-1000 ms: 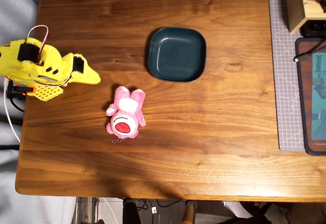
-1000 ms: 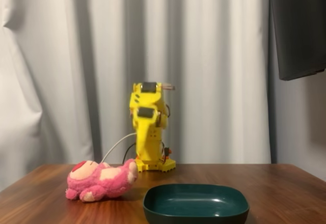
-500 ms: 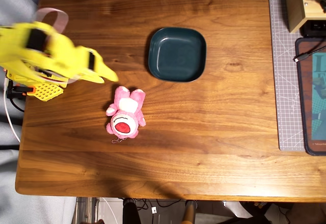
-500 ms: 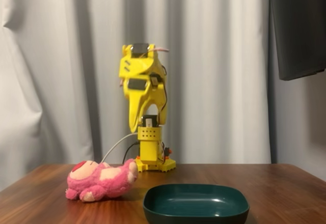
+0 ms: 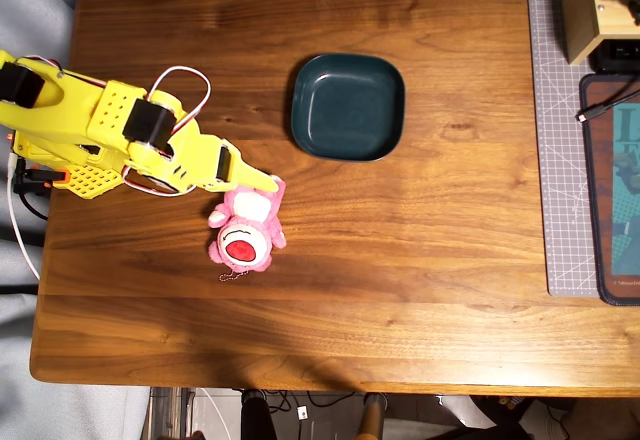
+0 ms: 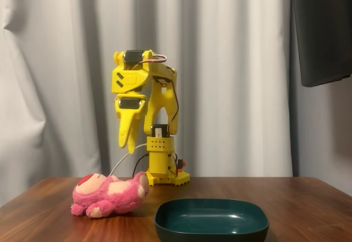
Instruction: Grasp a strawberry bear and put it in the bin.
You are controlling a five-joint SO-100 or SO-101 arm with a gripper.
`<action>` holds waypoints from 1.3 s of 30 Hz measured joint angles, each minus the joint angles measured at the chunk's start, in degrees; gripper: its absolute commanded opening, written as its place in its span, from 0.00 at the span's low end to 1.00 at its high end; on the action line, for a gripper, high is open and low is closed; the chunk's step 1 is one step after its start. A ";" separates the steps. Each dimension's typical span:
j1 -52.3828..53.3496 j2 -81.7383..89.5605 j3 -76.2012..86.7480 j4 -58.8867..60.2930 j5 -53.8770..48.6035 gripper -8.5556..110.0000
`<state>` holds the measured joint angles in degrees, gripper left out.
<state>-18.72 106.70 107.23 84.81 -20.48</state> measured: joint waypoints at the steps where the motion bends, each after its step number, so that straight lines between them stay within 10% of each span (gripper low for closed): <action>1: 0.00 0.00 0.79 0.00 0.00 0.42; 39: -2.46 -9.23 7.29 -15.03 4.31 0.42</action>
<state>-21.18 97.47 114.52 69.79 -16.17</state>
